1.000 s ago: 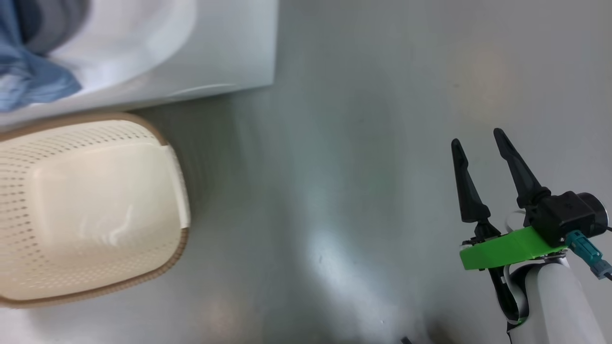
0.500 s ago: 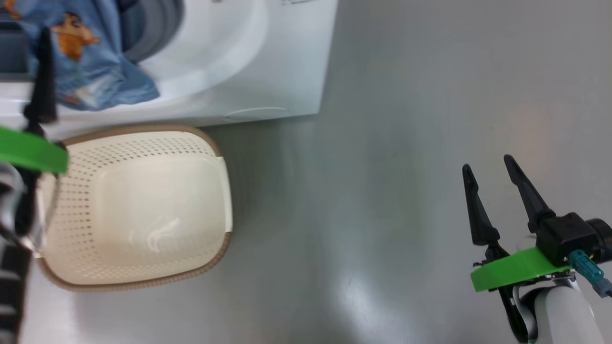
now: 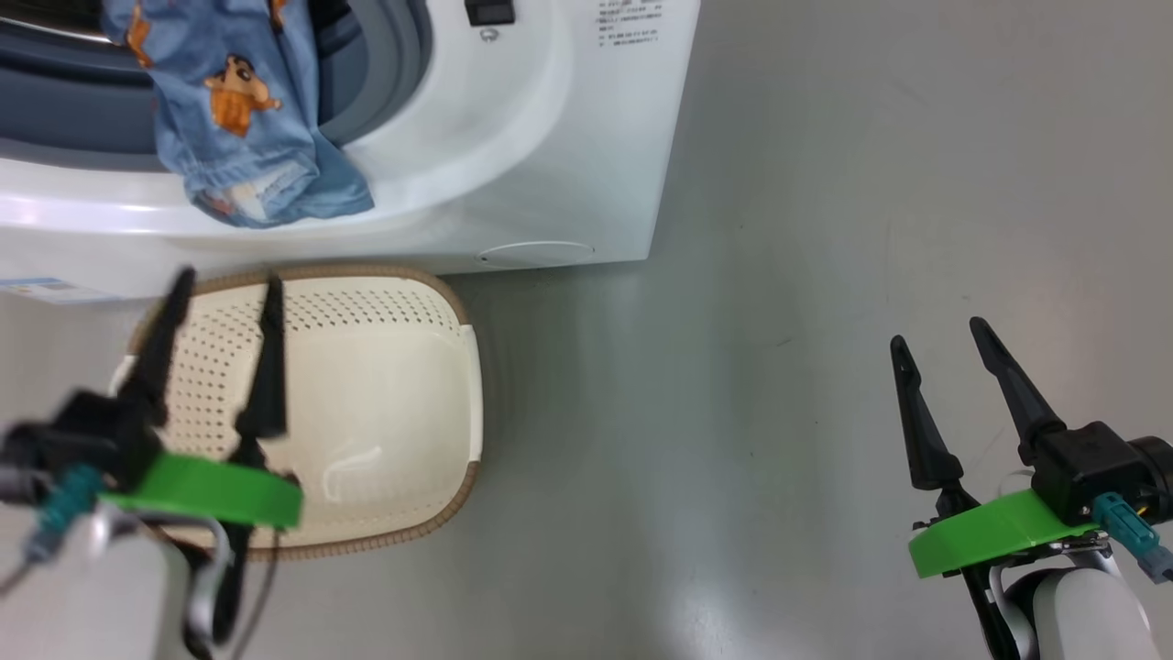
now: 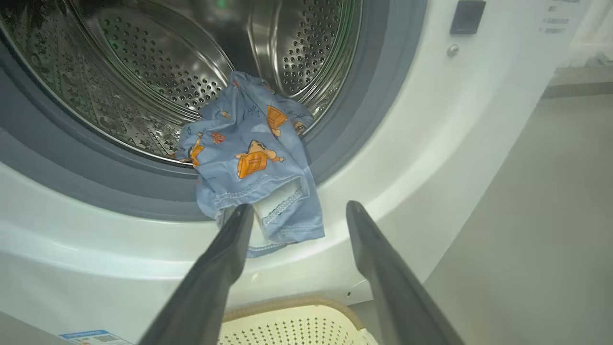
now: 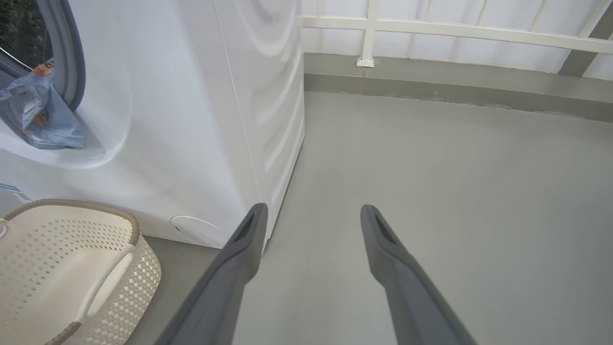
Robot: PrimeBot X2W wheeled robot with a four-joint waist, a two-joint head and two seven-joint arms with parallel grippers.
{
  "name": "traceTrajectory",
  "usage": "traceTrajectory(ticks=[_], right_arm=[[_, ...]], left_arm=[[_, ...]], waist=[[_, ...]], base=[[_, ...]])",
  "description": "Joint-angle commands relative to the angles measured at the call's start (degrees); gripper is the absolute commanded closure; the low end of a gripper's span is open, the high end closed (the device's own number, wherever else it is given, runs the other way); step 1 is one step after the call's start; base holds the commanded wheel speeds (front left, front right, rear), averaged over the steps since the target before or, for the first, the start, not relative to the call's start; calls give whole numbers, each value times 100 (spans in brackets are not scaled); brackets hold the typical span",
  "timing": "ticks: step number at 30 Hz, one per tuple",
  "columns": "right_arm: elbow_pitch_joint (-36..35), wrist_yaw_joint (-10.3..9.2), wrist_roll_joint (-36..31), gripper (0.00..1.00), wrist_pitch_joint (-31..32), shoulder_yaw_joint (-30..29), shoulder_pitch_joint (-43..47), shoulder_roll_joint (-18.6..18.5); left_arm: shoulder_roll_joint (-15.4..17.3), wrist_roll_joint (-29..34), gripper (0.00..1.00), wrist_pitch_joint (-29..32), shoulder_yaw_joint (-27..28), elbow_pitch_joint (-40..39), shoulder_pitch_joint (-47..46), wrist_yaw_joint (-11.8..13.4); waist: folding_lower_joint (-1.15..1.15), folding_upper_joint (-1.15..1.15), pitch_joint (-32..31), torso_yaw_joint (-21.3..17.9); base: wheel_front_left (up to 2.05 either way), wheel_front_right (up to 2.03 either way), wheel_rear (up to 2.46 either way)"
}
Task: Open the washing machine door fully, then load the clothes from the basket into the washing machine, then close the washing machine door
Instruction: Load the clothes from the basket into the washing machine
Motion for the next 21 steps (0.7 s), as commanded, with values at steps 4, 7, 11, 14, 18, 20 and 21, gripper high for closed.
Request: traceTrajectory(ticks=[4,7,11,14,18,20,21], right_arm=[[-168,9,-42,0,2,160,198,-7],[-173,9,-36,0,10,169,232,-6],[-169,9,-25,0,16,201,231,-5],[-164,9,-20,0,15,227,221,-4],[-161,9,-22,0,12,239,221,-2],[-157,9,-19,0,7,237,218,-1],[-153,9,-18,0,4,238,212,0]], left_arm=[[-188,225,0,-30,329,-383,512,117],[-417,301,0,-30,388,-442,682,91],[-606,499,0,-30,480,-508,773,101],[-687,622,0,-30,534,-531,815,76],[-747,701,0,-30,593,-538,830,35],[-773,759,0,-30,617,-539,828,-2],[-785,786,0,-30,631,-536,825,-17]], waist=[[0,0,-103,1],[0,0,-123,3],[0,0,-138,-15],[0,0,-144,-32],[0,0,-142,-45],[0,0,-133,-53],[0,0,-127,-57]], base=[[0,0,0],[0,0,0],[0,0,0],[0,0,0],[0,0,0],[0,0,0],[0,0,0]])
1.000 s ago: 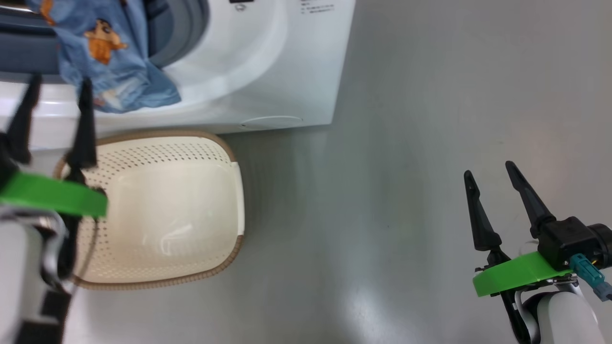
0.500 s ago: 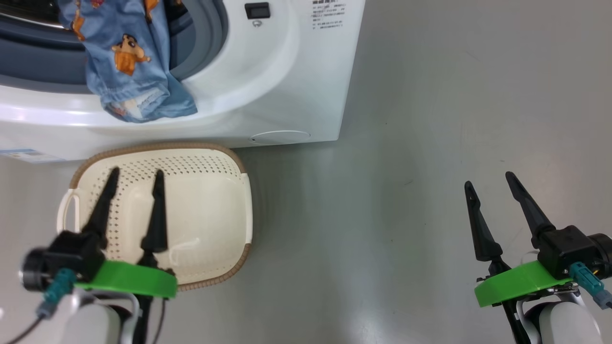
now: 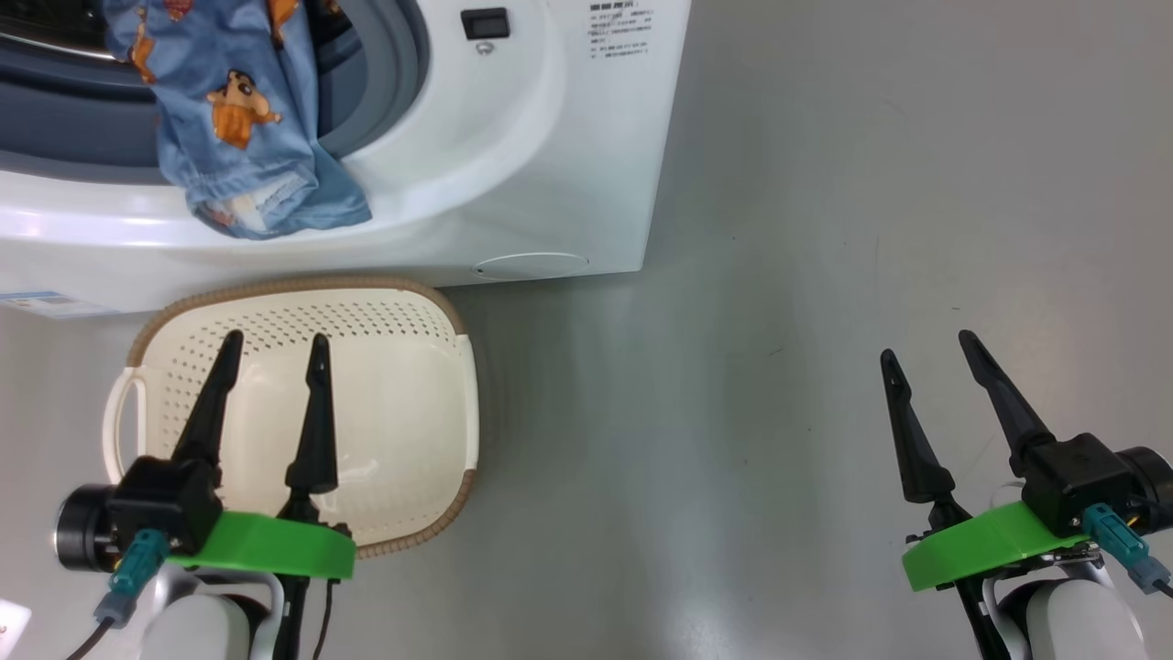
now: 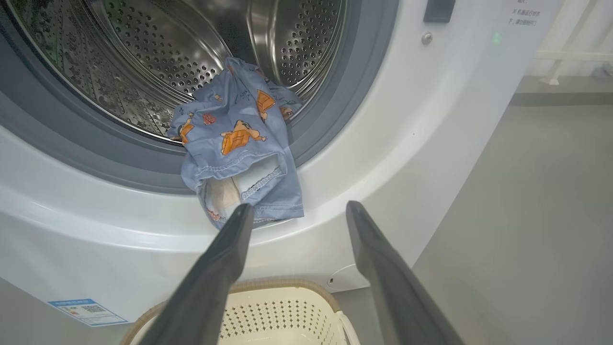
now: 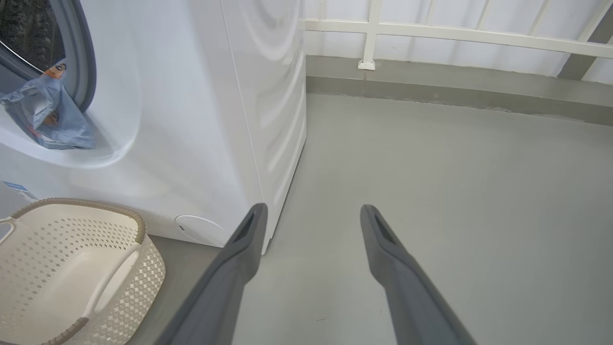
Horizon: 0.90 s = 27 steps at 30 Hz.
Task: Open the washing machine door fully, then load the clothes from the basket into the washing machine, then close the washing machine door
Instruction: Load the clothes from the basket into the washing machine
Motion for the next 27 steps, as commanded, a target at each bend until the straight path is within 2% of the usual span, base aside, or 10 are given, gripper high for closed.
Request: traceTrajectory(ticks=[1,19,27], right_arm=[[-124,9,-17,0,1,147,102,3],[-143,9,-28,0,-10,128,37,12],[-175,9,-34,0,-15,171,-17,15]], left_arm=[[93,85,0,-30,229,-158,61,-29],[-82,202,0,-30,439,22,-82,-230],[-45,149,0,-30,598,751,-560,-275]], waist=[[0,0,6,-5],[0,0,136,-15],[0,0,349,-113]], base=[[0,0,0],[0,0,0],[0,0,0]])
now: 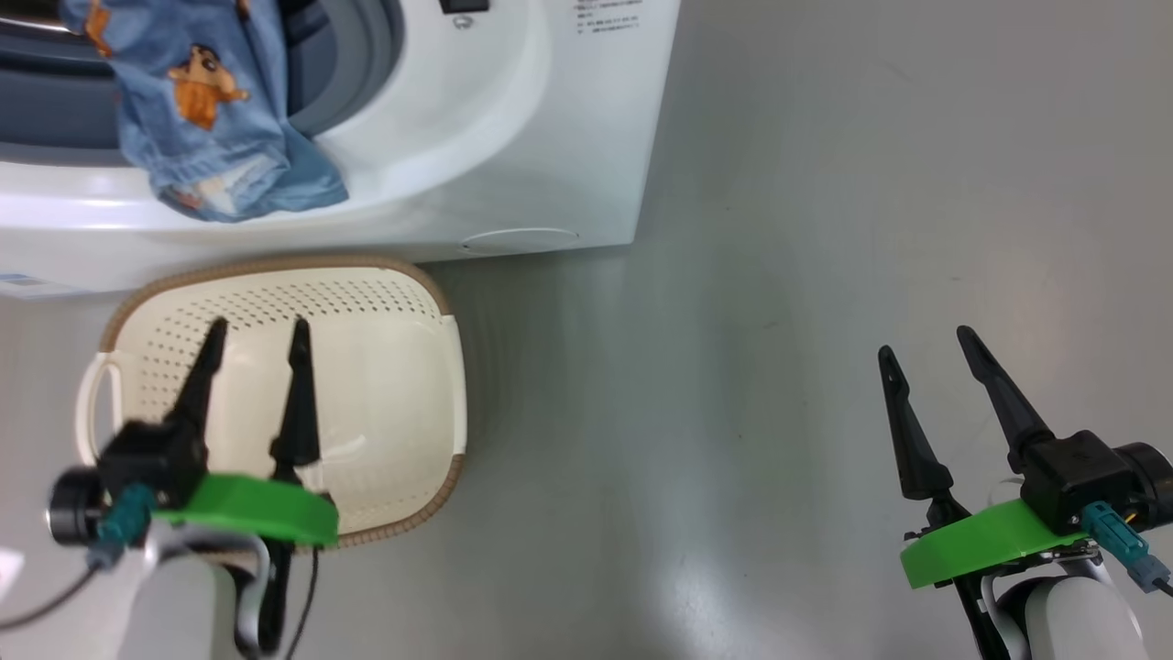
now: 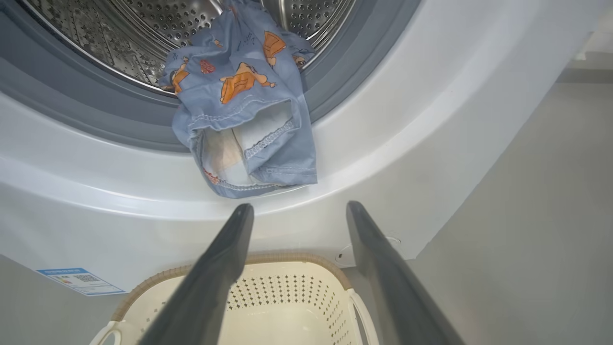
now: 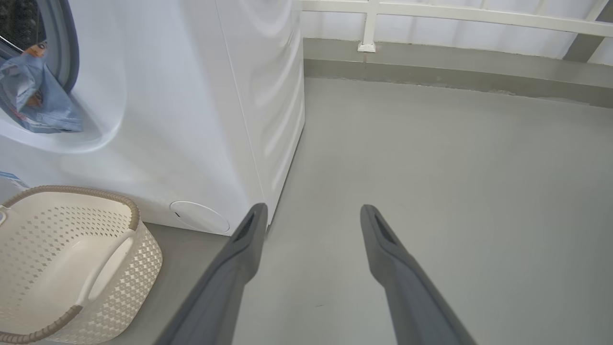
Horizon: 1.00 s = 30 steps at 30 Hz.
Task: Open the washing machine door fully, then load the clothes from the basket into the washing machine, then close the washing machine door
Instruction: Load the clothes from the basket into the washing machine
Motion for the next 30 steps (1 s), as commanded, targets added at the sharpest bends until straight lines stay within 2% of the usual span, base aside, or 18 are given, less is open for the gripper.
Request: traceTrajectory(ticks=[1,8,21,30], right_arm=[[-141,9,-34,0,-17,146,-2,13],[-91,9,-15,0,-63,183,-72,16],[24,9,51,0,-176,223,-189,22],[83,9,101,0,-233,234,-257,23]], left_arm=[[163,-4,0,-30,222,25,-169,-6],[283,-230,0,160,394,1012,-960,9],[675,-514,0,379,752,2451,-2189,210],[937,-577,0,262,771,3319,-2870,167]], waist=[[0,0,66,-49],[0,0,202,-190],[0,0,405,-456],[0,0,511,-554]], base=[[0,0,0],[0,0,0],[0,0,0],[0,0,0]])
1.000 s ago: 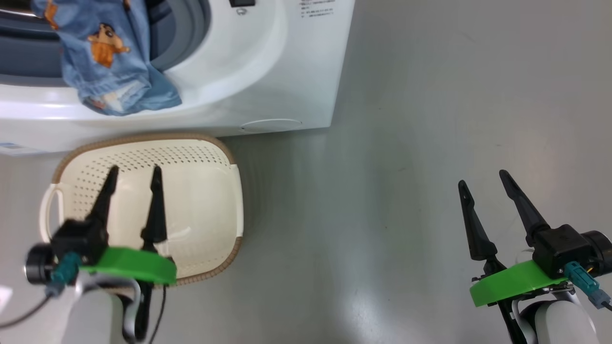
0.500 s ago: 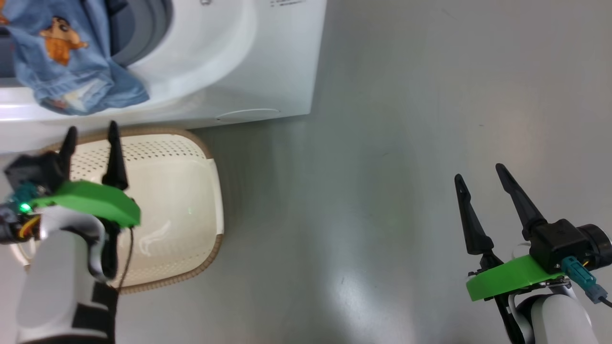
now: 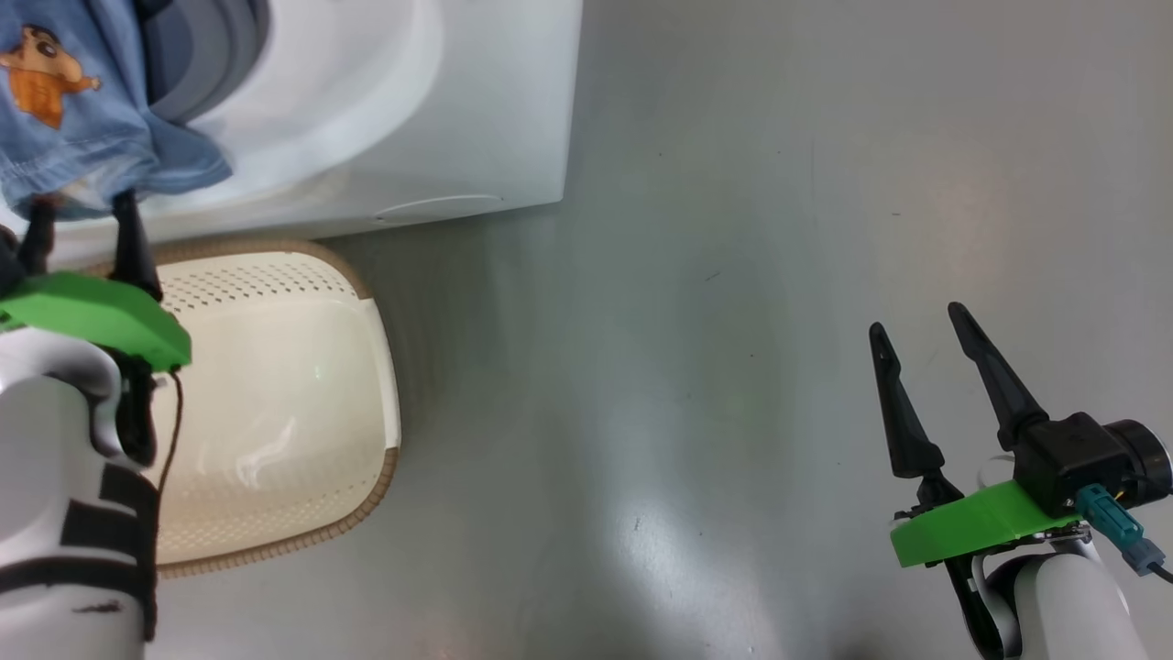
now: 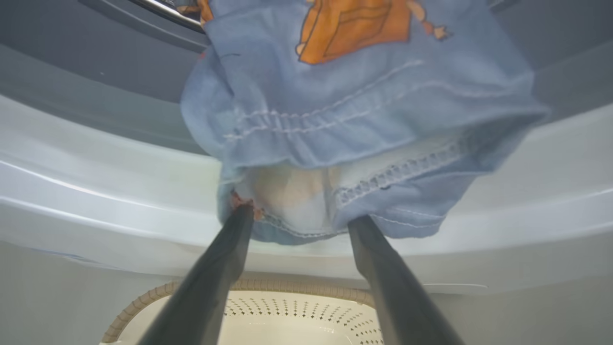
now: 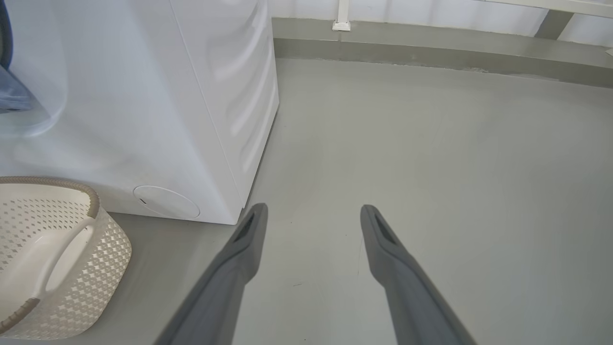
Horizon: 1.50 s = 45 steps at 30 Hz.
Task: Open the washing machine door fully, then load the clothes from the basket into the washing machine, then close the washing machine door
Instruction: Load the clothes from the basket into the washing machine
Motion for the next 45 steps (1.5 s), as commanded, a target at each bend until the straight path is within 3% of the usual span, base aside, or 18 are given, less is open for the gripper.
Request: traceTrajectory(ticks=[1,23,24,26,38,45], right_arm=[[-93,9,54,0,-52,158,11,12],[-11,9,41,0,-101,178,-30,12],[-9,9,42,0,-101,181,-32,12],[-2,9,42,0,-102,186,-36,12],[106,9,74,0,-122,242,8,13],[158,9,111,0,-140,238,21,13]], left_arm=[[321,-76,0,-104,125,17,-105,1],[418,-226,0,-370,24,1030,-937,-258],[415,-236,19,-372,20,1046,-950,-276],[415,-247,100,-375,10,1072,-967,-308],[393,-245,100,-378,56,642,-515,-395],[332,-240,100,-378,64,-375,5,-491]], waist=[[0,0,23,-14],[0,0,59,-46],[0,0,54,-47],[0,0,42,-50],[0,0,-166,-40],[0,0,-261,-2]], base=[[0,0,0],[0,0,0],[0,0,0],[0,0,0],[0,0,0],[0,0,0]])
